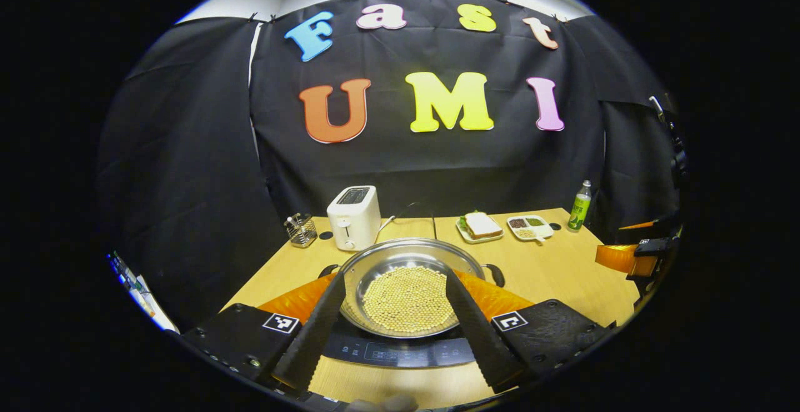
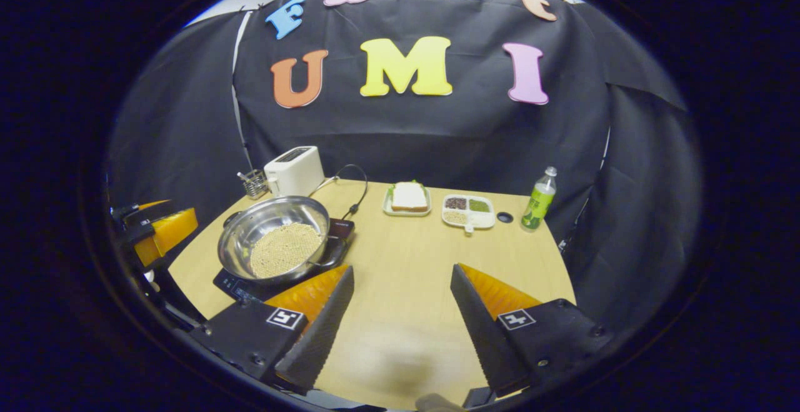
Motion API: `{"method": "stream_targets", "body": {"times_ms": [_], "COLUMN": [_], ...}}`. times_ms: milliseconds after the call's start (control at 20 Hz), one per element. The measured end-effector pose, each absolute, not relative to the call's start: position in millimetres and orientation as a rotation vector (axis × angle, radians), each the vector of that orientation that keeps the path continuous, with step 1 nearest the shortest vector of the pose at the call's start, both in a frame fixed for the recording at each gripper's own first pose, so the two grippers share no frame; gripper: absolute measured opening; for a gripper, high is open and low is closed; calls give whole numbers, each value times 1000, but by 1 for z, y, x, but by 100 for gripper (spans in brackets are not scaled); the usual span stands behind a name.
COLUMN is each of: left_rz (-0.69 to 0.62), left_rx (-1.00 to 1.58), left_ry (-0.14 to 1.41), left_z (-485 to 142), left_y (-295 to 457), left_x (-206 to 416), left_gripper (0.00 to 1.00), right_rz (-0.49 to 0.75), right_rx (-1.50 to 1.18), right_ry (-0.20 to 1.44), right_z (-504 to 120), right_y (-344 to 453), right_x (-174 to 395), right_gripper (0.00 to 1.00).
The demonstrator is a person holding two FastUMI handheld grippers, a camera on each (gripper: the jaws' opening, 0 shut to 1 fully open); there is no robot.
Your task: First push the handle of the pot to place it horizontally, then grasp the pot with both hands and set it on the induction cooktop.
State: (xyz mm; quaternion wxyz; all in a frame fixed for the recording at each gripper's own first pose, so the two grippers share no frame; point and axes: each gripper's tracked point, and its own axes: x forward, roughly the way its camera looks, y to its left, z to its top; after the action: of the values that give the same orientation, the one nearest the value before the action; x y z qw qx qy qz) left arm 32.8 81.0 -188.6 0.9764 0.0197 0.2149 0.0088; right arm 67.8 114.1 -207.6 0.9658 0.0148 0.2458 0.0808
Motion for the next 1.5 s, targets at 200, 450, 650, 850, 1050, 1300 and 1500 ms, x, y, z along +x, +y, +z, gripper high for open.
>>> {"method": "stream_targets", "body": {"times_ms": [200, 450, 650, 850, 1050, 1300, 1500], "left_rz": [-21, -66, -87, -99, -101, -101, -78], "left_rx": [24, 33, 2, 1, -9, -36, -47], "left_ry": [390, 336, 282, 226, 186, 131, 97], "left_z": [-161, -126, -91, -58, -30, 5, 29], "left_y": [26, -30, -66, -84, -93, -100, -94], "left_x": [28, 27, 25, 25, 21, 13, 9], "left_gripper": [96, 96, 96, 96, 96, 96, 96], "right_rz": [141, 126, 123, 138, 131, 113, 107], "right_rx": [40, 35, 37, 33, 50, 106, 123], "right_ry": [450, 368, 272, 194, 154, 139, 103], "right_z": [-186, -137, -85, -45, -24, -10, 9], "right_y": [70, 21, -8, -21, -36, -54, -62], "right_x": [57, 43, 38, 29, 20, 8, 3], "right_gripper": [99, 99, 99, 99, 99, 99, 99]}}
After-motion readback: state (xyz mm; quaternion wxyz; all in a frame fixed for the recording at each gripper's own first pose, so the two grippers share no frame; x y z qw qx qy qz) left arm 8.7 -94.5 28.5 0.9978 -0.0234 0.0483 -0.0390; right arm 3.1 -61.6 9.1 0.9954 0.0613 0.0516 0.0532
